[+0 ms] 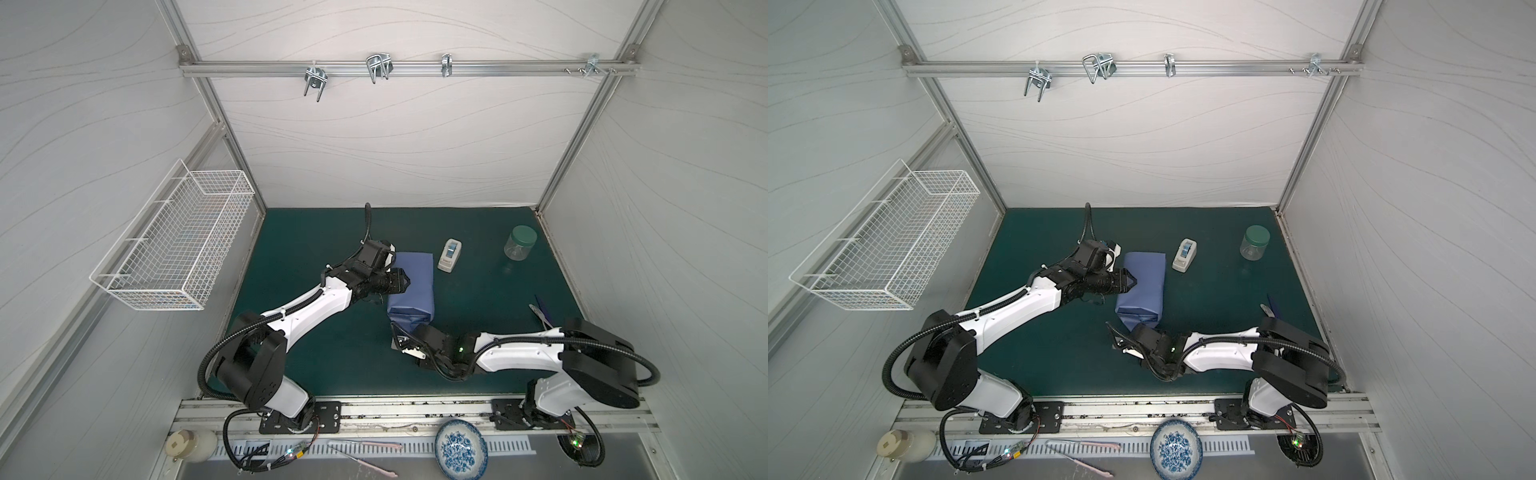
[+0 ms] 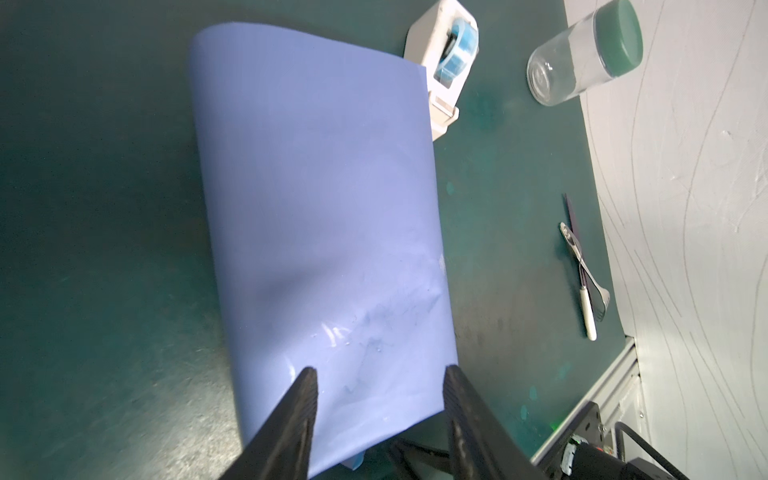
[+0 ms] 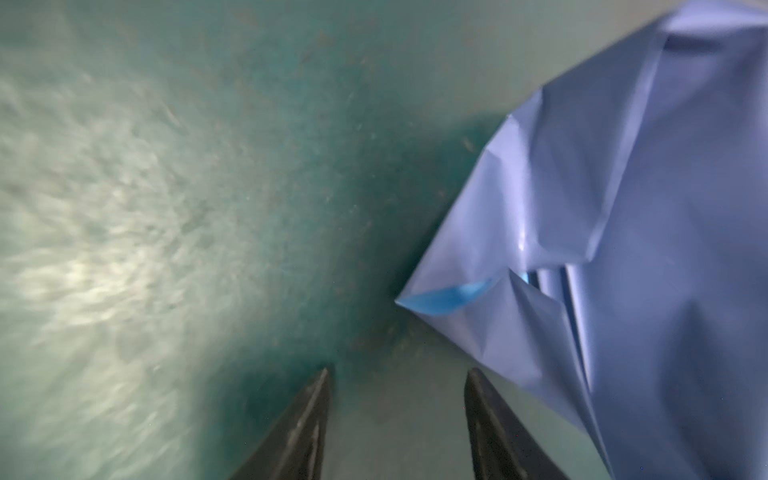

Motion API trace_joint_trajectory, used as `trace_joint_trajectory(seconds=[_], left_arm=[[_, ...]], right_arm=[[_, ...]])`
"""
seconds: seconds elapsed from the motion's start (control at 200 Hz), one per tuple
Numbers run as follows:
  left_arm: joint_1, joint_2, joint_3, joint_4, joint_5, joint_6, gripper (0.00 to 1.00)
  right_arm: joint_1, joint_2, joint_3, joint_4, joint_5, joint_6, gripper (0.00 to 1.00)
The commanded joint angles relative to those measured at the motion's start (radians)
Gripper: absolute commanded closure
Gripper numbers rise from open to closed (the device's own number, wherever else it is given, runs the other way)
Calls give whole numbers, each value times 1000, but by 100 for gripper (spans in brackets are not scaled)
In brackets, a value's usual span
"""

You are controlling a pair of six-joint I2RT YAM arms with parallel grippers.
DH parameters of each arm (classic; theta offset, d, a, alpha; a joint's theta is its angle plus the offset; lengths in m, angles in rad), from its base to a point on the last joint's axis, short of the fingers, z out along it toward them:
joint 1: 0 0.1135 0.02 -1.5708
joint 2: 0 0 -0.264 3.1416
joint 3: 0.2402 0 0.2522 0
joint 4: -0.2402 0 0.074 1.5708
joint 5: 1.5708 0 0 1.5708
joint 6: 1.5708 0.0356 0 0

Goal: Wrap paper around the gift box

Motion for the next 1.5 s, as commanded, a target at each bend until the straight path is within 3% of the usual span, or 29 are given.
trace_joint_trajectory(seconds=[0.0,0.44,1.17,1.496], left_arm=[[8,38,67,40,47,29,49],[43,113,70,62,103,44,54],[49,102,61,57,86,52,55],[50,99,61,51,77,60,55]], right_arm=[[0,47,10,50,30,-101,45],[-32,130,9,95,59,-196,49],[-22,83,-45,213,152,-256,58],[-21,68,-57,245,169,-262,68]])
